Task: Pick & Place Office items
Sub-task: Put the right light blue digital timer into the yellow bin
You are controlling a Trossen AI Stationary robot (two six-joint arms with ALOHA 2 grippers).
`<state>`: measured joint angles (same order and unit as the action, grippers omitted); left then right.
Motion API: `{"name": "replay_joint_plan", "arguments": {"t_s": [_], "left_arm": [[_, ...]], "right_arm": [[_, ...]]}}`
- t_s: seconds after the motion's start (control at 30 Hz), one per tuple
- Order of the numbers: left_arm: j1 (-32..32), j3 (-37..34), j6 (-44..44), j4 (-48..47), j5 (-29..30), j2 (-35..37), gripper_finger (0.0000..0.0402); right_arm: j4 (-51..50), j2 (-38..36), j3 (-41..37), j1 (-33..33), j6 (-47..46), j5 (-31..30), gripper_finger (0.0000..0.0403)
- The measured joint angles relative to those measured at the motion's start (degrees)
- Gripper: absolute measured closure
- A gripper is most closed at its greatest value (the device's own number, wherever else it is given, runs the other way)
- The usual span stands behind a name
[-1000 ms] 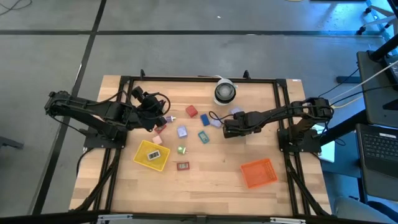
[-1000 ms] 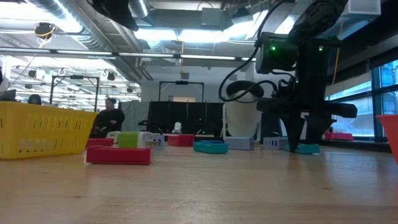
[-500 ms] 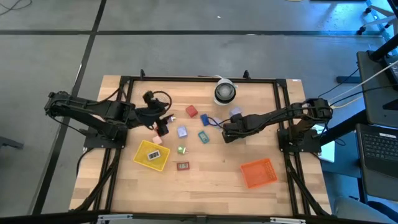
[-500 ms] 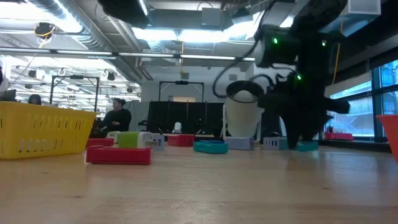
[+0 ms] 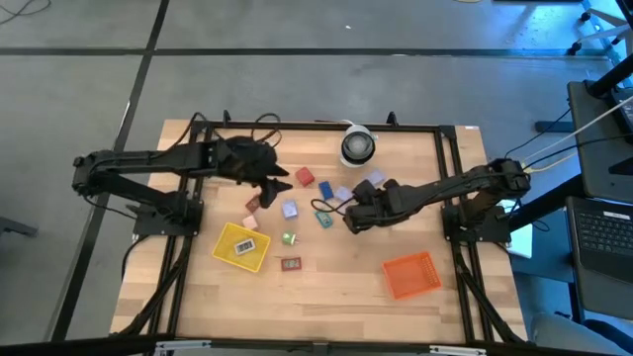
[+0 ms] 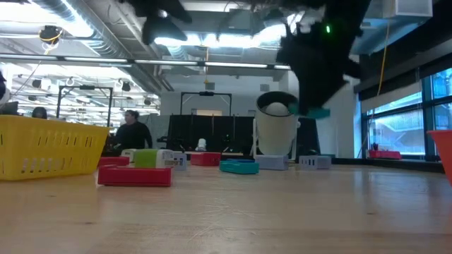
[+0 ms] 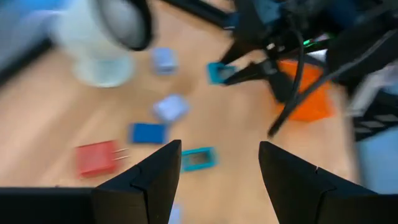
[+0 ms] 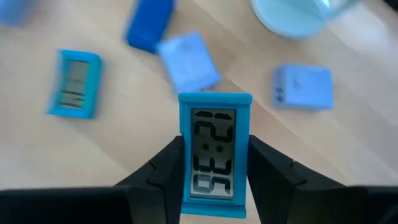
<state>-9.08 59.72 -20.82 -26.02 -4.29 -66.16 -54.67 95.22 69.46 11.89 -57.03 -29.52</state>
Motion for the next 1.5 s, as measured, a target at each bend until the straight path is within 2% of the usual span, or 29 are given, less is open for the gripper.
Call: {"name": "replay_joint_plan", "arguments": {"t_s": [0.07, 0.13, 0.43, 0.77, 0.97, 1.07, 1.27, 1.5], "left_arm": [[-0.93, 0.00, -1.99, 3.44, -6.00, -1.95, 0.0190], [-1.37, 0.02, -4.38, 6.16, -9.61, -4.36, 0.0190], [-2.08, 0.00, -7.84, 10.25, -12.15, -12.50, 0.0190], [-4.31, 0.00, -16.06, 24.68, -24.85, -16.45, 0.0190], [-4.22, 0.00, -15.51, 25.99, -27.51, -16.51, 0.0190], [-3.19, 0.00, -16.26, 28.33, -27.34, -16.51, 0.0190], [-0.60, 0.02, -20.50, 32.73, -27.40, -18.55, 0.0190], [0.48, 0.02, -20.63, 33.57, -26.66, -21.17, 0.0190]], "right_arm": [[0.02, -0.06, 2.27, 1.21, 1.11, -1.35, 0.0261], [-0.05, -0.09, 4.48, 2.35, 2.49, -2.19, 0.0261], [-0.86, -0.11, 10.84, 5.98, 5.10, -6.64, 0.0261], [-0.84, 0.04, 10.92, 9.30, 8.14, -8.80, 0.0261], [-0.55, 0.04, 10.92, 10.15, 9.62, -9.51, 0.0261], [0.68, 0.04, 10.92, 10.33, 11.38, -10.32, 0.0261], [7.47, 0.07, 10.93, 10.35, 20.58, -10.68, 0.0261], [8.22, 0.11, 10.94, 10.35, 23.81, -12.96, 0.0261]]}}
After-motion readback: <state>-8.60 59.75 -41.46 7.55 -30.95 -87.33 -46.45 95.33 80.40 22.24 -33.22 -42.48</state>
